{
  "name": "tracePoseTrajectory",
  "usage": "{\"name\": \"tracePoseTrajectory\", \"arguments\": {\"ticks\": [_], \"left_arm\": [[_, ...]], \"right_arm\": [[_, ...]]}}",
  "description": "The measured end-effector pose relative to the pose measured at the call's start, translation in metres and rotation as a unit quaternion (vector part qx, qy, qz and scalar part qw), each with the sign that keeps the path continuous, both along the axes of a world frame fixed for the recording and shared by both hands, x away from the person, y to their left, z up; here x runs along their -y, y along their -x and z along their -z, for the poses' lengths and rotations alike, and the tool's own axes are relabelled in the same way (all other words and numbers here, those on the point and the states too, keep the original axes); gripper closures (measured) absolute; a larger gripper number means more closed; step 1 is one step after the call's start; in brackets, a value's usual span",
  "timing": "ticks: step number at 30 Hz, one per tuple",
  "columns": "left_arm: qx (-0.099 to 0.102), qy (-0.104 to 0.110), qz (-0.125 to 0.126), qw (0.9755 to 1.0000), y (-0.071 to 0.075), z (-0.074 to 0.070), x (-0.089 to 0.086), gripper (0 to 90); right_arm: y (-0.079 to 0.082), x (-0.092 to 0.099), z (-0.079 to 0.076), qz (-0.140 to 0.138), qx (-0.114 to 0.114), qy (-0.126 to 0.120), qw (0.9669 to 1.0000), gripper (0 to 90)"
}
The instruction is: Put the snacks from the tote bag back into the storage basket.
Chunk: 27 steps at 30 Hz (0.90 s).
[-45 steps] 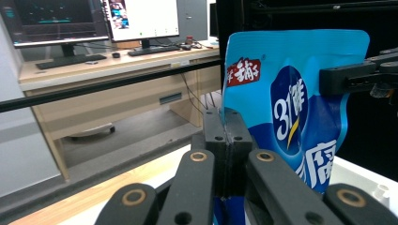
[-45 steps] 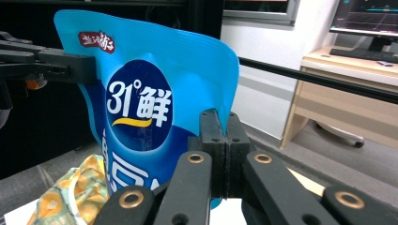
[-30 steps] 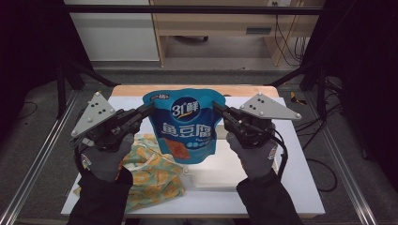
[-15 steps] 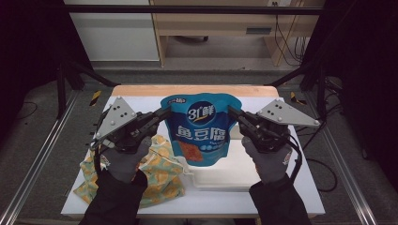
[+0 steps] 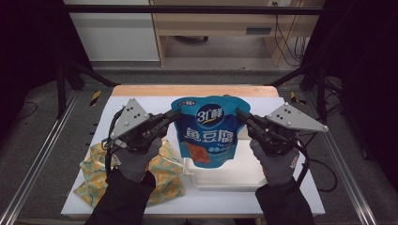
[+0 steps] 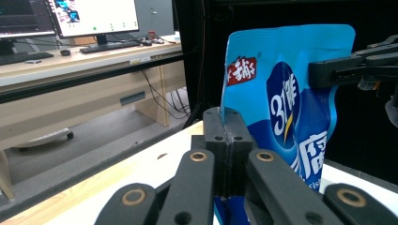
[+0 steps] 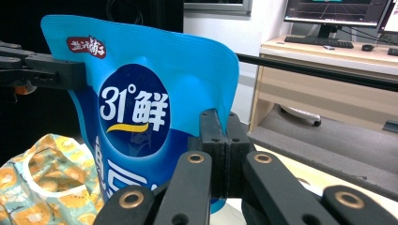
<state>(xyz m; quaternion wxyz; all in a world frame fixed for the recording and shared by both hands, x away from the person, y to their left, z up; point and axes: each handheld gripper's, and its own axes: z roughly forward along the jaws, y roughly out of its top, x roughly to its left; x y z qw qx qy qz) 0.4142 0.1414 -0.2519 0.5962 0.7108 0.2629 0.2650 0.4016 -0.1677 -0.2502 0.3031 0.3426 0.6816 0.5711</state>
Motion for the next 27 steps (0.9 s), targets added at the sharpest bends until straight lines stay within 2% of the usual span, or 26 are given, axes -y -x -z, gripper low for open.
{"name": "tracePoseTrajectory", "arguments": {"ticks": [17, 27], "left_arm": [[-0.017, -0.016, 0.017, 0.9996, -0.004, 0.023, 0.013, 90.0], [-0.026, -0.029, 0.019, 0.9991, -0.005, 0.036, 0.018, 89.9]], "right_arm": [[0.002, 0.014, 0.026, 0.009, -0.017, -0.001, 0.9998, 90.0], [0.004, 0.019, 0.042, 0.009, -0.029, -0.003, 0.9995, 90.0]]}}
